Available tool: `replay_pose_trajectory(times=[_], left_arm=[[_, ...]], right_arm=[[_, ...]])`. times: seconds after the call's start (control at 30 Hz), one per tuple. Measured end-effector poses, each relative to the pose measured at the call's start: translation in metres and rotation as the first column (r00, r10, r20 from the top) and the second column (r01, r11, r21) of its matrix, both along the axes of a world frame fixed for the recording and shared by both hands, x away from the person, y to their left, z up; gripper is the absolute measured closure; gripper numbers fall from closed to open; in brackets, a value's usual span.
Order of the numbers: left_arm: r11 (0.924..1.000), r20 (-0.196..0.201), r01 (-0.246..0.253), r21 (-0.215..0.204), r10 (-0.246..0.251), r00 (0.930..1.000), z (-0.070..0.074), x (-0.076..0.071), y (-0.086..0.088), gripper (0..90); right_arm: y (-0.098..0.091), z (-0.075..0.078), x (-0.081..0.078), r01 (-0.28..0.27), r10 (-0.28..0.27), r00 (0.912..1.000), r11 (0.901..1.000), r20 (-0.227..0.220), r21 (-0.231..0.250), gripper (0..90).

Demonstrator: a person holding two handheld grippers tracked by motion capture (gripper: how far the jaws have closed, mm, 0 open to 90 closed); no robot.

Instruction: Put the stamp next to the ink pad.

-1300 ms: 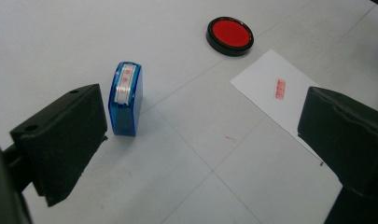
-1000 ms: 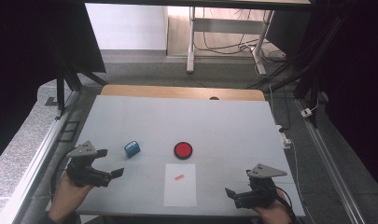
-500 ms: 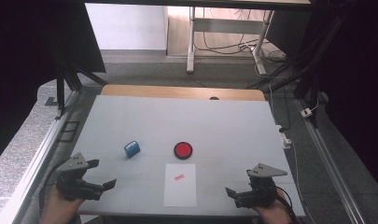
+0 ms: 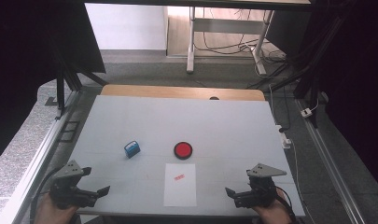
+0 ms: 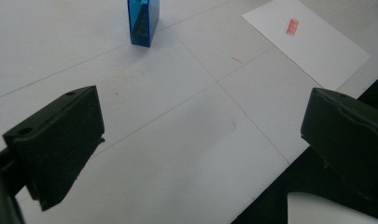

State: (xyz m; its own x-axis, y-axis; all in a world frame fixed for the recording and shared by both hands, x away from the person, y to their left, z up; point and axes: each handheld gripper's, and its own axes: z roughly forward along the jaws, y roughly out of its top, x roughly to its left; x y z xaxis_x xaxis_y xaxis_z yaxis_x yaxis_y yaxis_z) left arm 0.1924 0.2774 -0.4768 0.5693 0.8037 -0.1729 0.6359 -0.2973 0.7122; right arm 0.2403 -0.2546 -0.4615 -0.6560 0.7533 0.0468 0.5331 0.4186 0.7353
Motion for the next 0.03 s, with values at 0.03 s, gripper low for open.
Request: replay_pose_trajectory(times=[0.03], left_arm=[[1.0, -0.001, 0.0, -0.003, 0.0, 1.0, -0.0001, 0.0006, -0.0002, 0.0]], right_arm=[[0.0, -0.0001, 0.0001, 0.0, 0.0, 1.0, 1.0, -0.002, -0.004, 0.0]])
